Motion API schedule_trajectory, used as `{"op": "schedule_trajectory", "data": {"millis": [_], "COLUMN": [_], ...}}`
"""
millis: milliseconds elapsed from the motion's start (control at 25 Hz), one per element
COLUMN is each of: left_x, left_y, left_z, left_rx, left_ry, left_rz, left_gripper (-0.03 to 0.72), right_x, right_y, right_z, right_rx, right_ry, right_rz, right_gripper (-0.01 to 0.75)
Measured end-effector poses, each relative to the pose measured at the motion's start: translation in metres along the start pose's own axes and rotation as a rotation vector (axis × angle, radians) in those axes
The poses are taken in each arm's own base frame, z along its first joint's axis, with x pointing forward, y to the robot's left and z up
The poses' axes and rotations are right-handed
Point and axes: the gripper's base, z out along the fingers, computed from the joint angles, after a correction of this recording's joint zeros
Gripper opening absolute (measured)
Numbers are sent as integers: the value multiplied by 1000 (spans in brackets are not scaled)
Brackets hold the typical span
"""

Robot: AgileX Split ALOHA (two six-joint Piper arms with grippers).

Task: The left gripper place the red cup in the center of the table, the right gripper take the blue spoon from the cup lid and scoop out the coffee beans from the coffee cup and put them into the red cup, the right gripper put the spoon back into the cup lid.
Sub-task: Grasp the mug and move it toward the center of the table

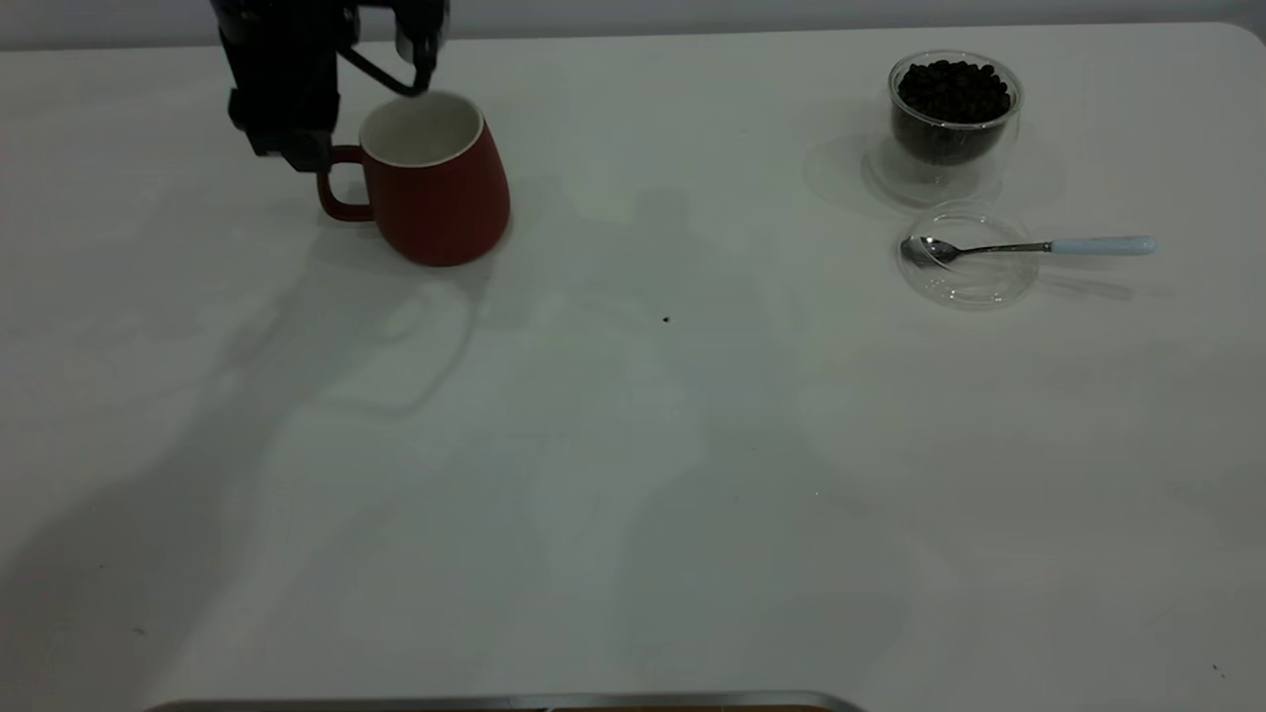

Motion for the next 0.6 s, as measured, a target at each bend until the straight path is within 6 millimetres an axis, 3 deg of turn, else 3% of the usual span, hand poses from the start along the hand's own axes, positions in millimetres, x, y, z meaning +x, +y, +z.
{"op": "schedule_trajectory", "data": {"millis": [600], "left_x": [-11], "left_y": [-4], "left_z": [33], "left_rx": [-60], "left_ry": [-64], "left_rz": [37], "left_gripper": [587], "right_x": [0], "right_y": [0], "right_z": [0], "right_rx": [0], "right_ry": [0], "right_rz": [0], "right_gripper": [548]}}
